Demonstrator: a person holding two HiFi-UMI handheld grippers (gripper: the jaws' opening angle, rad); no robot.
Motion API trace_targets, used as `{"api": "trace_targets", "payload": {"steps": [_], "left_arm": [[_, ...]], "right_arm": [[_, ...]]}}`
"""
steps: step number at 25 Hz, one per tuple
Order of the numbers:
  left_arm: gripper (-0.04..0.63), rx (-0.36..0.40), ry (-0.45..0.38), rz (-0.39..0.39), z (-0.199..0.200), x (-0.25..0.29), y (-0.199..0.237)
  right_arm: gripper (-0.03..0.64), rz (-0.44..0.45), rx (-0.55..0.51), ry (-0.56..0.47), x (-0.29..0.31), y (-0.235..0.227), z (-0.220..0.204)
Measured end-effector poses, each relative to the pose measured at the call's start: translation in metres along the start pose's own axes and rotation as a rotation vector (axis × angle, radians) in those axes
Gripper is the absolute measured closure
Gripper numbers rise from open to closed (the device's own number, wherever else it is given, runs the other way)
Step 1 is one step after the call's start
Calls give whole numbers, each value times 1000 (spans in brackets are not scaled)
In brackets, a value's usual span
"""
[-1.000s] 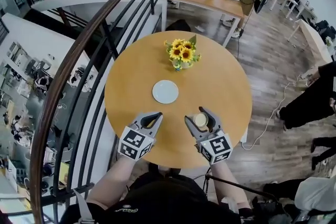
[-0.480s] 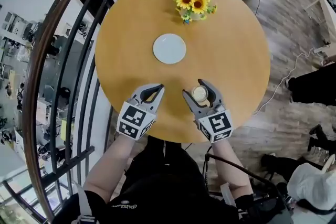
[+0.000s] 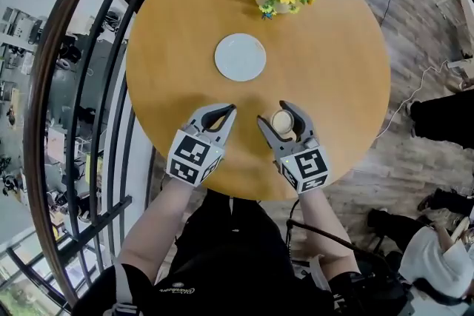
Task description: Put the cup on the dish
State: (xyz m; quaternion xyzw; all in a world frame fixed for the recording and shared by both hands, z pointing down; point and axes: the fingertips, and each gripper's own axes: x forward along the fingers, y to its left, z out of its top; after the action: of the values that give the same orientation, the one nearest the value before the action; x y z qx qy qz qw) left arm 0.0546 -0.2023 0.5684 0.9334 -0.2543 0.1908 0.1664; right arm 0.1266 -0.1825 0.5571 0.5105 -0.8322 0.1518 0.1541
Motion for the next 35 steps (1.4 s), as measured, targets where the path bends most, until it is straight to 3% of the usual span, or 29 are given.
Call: {"api": "trace_targets", "payload": {"steps": [13,21,35], "left_arm": [[595,-34,0,25,2,21,25],[595,-65,16,41,-6,23,35],[595,-80,7,61,-10,16,48]], "right_arm": [[360,21,-32,-4,64,-15,15],[360,43,-89,57,124,-24,11],[360,45,-89,130,193,-43,15]]}}
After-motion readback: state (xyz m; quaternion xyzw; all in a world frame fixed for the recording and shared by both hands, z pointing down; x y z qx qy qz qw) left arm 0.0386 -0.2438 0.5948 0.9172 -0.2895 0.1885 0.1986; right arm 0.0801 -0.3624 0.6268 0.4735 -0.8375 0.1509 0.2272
